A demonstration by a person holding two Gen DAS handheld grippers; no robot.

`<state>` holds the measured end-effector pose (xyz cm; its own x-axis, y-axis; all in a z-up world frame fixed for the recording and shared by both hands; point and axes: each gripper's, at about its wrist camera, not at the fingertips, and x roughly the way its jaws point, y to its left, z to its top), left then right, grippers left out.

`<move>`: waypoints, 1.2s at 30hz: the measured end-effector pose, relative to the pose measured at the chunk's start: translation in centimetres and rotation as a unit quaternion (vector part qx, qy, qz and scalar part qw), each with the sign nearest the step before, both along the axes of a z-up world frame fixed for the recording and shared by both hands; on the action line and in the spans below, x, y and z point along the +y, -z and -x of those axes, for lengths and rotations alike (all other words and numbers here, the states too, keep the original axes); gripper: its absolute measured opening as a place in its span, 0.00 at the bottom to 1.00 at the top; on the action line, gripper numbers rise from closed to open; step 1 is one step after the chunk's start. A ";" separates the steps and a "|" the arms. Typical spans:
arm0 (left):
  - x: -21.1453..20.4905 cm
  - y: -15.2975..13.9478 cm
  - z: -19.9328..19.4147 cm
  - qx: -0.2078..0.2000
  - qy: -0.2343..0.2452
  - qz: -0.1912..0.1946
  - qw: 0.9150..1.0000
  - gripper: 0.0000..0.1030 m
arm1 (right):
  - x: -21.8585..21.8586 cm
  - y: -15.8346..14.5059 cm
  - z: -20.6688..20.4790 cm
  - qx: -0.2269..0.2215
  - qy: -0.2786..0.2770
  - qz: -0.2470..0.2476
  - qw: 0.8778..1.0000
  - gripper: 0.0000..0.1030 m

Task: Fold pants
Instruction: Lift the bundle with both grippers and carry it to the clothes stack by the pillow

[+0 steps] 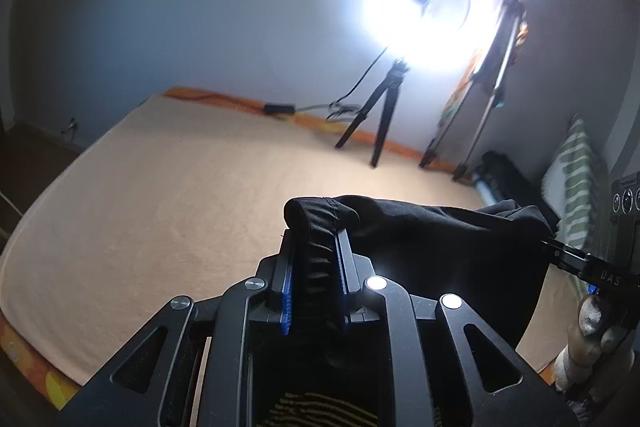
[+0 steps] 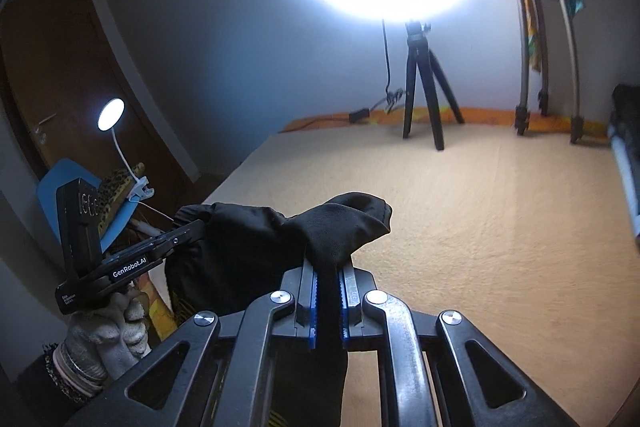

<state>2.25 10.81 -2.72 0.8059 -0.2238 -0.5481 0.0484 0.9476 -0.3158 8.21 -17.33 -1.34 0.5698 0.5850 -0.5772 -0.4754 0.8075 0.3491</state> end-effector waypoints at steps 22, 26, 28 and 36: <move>-17.1 -7.5 -1.6 -0.124 0.116 0.036 0.985 0.15 | -15.9 -12.1 6.0 -0.139 0.106 0.027 0.984 0.05; -19.5 -6.5 -2.8 -0.117 0.129 0.071 0.982 0.15 | -18.3 -14.1 5.0 -0.130 0.112 0.046 0.984 0.05; -20.0 -6.1 -3.3 -0.114 0.131 0.089 0.981 0.15 | -18.9 -14.7 4.3 -0.127 0.113 0.053 0.984 0.05; -19.2 -6.4 -5.0 -0.125 0.111 0.137 0.976 0.15 | -17.5 -17.7 0.7 -0.123 0.079 0.069 0.987 0.05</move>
<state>7.30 -8.35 3.63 0.8214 -0.5191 -0.2365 0.3511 0.7868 -0.5076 7.47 -34.86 16.39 0.7804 0.4019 -0.4789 -0.3954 0.9107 0.1200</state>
